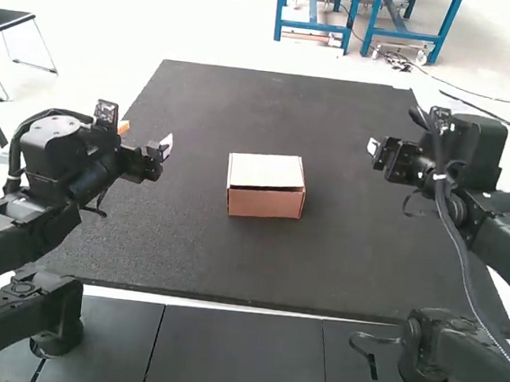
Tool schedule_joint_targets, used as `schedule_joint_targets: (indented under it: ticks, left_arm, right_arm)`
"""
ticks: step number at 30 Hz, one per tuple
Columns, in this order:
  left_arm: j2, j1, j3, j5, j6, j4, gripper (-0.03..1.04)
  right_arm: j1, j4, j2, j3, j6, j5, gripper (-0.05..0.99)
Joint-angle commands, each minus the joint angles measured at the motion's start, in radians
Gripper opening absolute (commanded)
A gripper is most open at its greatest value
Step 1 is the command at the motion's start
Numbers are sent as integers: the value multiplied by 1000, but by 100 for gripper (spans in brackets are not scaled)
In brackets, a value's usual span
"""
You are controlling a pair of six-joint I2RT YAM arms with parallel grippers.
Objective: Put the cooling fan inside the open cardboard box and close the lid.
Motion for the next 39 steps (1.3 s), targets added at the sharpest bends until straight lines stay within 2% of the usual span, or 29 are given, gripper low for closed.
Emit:
schedule_joint_targets:
  ticks: [1, 3, 7, 9, 11, 14, 16, 17, 18, 19, 20, 24, 25, 27, 28, 33, 35, 36, 39]
  left_arm:
    - [-69, 21, -53, 34, 63, 38, 95]
    - [-115, 29, -61, 78, 65, 36, 95]
    - [-185, 41, -87, 109, 71, 65, 94]
    - [-218, 47, -128, 113, 114, 100, 94]
    - [-265, 53, -178, 130, 115, 145, 94]
    - [-389, 65, -224, 166, 108, 143, 94]
    - [-501, 73, -250, 170, 103, 110, 94]
    - [-561, 76, -253, 166, 103, 39, 94]
    - [-600, 76, -250, 166, 101, 7, 94]
    - [-580, 81, -250, 175, 65, 25, 94]
    - [-563, 84, -250, 175, 52, 27, 94]
    - [-584, 107, -250, 183, 62, -55, 94]
    - [-583, 113, -250, 190, 62, -55, 94]
    - [-583, 122, -250, 236, 62, -81, 94]
    - [-583, 127, -250, 241, 65, -99, 94]
    - [-583, 153, -250, 242, 63, -162, 94]
    - [-583, 159, -250, 242, 63, -183, 95]
    - [-583, 162, -248, 242, 63, -182, 95]
    - [-583, 162, -248, 241, 68, -183, 95]
  right_arm:
    - [-51, 67, -58, -86, -80, -61, 90]
    - [-54, 115, -92, -142, -98, -67, 90]
    - [-35, 185, -190, -234, -108, -67, 90]
    - [-28, 218, -236, -286, -108, -67, 90]
    - [-25, 253, -279, -329, -108, -69, 90]
    - [-28, 259, -333, -366, -112, -87, 90]
    - [-29, 264, -374, -401, -143, -90, 90]
    - [-31, 276, -402, -430, -157, -85, 90]
    - [-32, 287, -434, -461, -158, -82, 90]
    - [-34, 288, -472, -484, -152, -81, 90]
    - [-37, 285, -522, -502, -138, -81, 90]
    - [-48, 133, -775, -507, -117, -82, 90]
    - [-58, 144, -762, -507, -85, -85, 90]
    - [-74, 109, -732, -507, -86, -82, 90]
    - [-77, 99, -750, -507, -86, -81, 90]
    - [-52, 12, -753, -507, -109, -4, 91]
    - [-46, 6, -753, -508, -115, 10, 91]
    - [-46, 7, -753, -508, -109, 14, 91]
    - [-43, 15, -753, -508, -60, 86, 91]
